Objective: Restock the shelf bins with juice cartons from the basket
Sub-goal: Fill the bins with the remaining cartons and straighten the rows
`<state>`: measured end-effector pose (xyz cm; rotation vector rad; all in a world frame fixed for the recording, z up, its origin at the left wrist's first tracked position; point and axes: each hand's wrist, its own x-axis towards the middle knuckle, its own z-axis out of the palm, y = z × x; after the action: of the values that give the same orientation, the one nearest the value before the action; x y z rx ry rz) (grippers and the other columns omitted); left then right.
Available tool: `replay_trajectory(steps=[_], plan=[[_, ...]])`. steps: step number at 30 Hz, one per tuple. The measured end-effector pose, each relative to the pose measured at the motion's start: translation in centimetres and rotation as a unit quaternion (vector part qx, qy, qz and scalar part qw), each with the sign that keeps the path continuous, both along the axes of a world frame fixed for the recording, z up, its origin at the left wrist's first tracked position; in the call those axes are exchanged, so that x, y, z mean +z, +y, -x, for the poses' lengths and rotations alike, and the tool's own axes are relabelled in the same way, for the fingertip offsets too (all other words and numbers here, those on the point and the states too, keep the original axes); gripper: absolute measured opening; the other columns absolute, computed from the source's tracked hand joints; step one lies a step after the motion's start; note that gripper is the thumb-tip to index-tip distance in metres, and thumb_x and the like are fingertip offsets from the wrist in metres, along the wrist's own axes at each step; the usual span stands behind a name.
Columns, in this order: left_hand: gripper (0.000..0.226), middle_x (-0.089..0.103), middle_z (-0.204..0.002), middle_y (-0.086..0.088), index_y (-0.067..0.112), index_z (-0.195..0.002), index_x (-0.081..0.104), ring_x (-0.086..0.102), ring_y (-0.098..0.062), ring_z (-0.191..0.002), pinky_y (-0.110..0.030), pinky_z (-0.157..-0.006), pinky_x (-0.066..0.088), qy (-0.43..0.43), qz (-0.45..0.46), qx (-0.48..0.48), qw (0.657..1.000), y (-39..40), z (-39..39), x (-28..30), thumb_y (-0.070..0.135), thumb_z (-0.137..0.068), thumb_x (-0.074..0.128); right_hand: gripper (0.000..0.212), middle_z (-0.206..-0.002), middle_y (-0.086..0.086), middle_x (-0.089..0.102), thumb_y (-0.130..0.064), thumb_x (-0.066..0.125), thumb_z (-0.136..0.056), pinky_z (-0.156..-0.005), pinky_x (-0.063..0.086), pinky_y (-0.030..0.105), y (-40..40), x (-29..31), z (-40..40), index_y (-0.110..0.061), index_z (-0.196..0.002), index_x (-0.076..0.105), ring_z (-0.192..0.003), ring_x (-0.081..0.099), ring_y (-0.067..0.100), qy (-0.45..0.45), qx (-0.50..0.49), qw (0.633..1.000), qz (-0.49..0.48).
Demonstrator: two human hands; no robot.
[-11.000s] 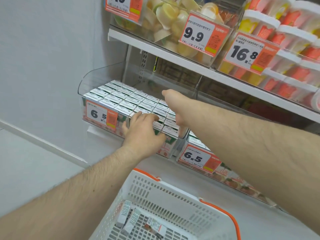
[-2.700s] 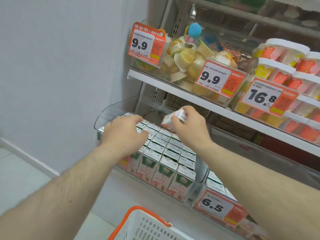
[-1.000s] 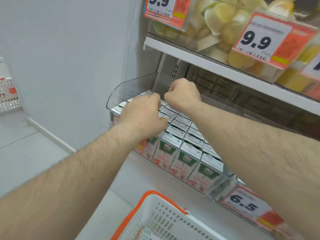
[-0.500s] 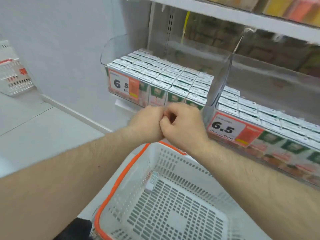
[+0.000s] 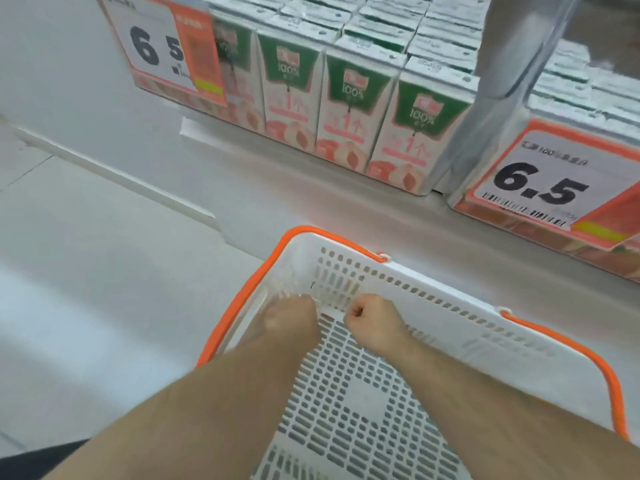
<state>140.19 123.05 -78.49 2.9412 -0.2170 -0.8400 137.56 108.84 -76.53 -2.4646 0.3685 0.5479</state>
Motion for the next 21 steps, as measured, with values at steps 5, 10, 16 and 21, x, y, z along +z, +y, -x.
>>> replay_trajectory(steps=[5,10,16,21], plan=[[0.061,0.051,-0.136,-0.009,0.011,-0.14,0.035,0.052,-0.027,-0.126,-0.037,-0.1,0.045,0.049,0.0,0.053,0.997,-0.7,-0.2,-4.8,0.021,-0.087,0.065,0.02,-0.075,-0.006,0.067,-0.013,0.055,-0.088,-0.065,0.054,0.028,-0.1,-2.3,-0.2,-0.02,-0.072,0.065,-0.07,0.064,0.012,0.015,-0.017,1.0,-0.02],[0.05,0.053,-0.134,-0.014,0.01,-0.138,0.038,0.051,-0.028,-0.125,-0.033,-0.101,0.04,0.033,0.062,0.104,0.992,-0.4,-0.3,-5.6,0.01,-0.09,0.053,0.022,-0.072,-0.007,0.065,-0.012,0.056,-0.087,-0.059,0.046,0.024,-1.0,-2.4,-0.3,-0.02,-0.069,0.065,-0.067,0.06,0.01,0.013,-0.035,0.998,-0.045],[0.036,0.064,-0.109,-0.001,0.019,-0.115,0.059,0.064,-0.017,-0.088,-0.028,-0.072,0.056,0.159,0.236,0.175,0.943,0.4,-1.2,-1.6,0.015,-0.081,0.07,0.028,-0.07,-0.012,0.063,-0.011,0.059,-0.087,-0.062,0.045,0.019,-2.8,0.7,0.8,-0.026,-0.064,0.062,-0.065,0.058,0.005,-0.01,-0.069,0.995,-0.076],[0.023,0.061,-0.113,-0.004,0.025,-0.104,0.056,0.062,-0.02,-0.089,-0.031,-0.065,0.054,0.204,0.33,0.162,0.907,0.8,-2.0,5.3,0.012,-0.088,0.066,0.023,-0.085,-0.014,0.061,-0.01,0.066,-0.084,-0.074,0.05,0.022,-3.7,5.6,2.4,-0.032,-0.079,0.06,-0.082,0.061,0.012,-0.031,-0.052,0.993,-0.102]])
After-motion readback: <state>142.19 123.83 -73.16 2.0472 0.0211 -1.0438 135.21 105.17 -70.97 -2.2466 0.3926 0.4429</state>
